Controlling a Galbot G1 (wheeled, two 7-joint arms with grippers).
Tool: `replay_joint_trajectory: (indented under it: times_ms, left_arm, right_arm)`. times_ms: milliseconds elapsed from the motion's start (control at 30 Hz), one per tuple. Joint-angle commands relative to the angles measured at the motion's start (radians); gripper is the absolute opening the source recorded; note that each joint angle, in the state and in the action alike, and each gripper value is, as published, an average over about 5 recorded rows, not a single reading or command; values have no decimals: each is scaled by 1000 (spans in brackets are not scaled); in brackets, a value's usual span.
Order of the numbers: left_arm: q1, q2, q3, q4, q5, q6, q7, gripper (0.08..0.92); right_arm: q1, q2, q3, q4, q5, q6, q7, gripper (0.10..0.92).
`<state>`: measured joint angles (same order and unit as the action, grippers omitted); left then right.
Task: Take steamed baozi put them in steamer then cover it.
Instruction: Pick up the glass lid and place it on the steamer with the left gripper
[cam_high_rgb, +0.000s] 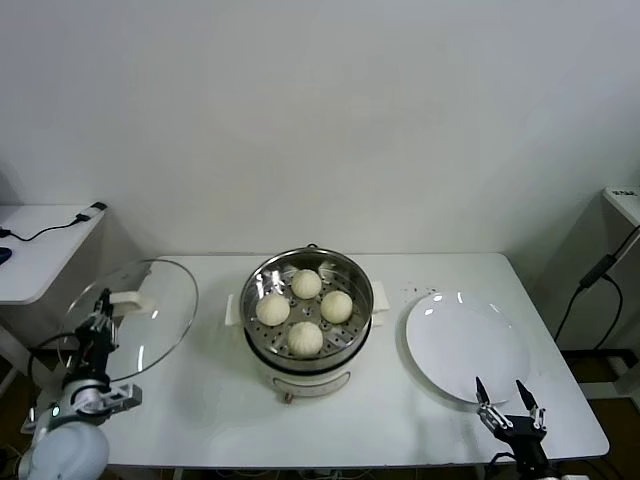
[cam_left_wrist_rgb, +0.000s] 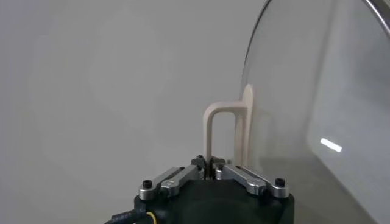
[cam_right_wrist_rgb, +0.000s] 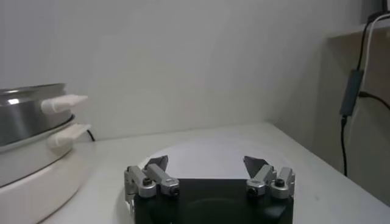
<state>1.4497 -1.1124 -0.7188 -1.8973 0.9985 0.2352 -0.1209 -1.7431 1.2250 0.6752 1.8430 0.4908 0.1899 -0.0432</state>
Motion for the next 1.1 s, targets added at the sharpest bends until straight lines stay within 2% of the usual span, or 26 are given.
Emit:
replay_joint_trajectory:
  times_ms: [33,133,267,400,533,667,1100]
  left_arm:
    - [-91,108,269,-315,-51,358,171,140]
    - [-174,45,419,-308,43,423,196,140]
    - [-261,-54,610,-297,210,501,276,140]
    - [-317,-155,729,-265,341,547,361,140]
    - [-358,-237,782,-218,410,550,401,140]
    - [-405,-286,817,-160,444,550,409,140]
    - [-437,-400,856,-8,561,546,402,140]
  right_arm:
    - [13,1,0,-1,-68,-25,38,823]
    - [21,0,-6,1,-73,-31,40,823]
    - [26,-3,-9,-4,-72,-31,40,823]
    - [31,-3,-11,-18,-72,-28,40,823]
    - [36,-2,-15,-35,-73,-23,38,823]
    - [38,-1,-18,-47,-72,-18,36,823]
    - [38,-16,-13,-69,-56,1,34,823]
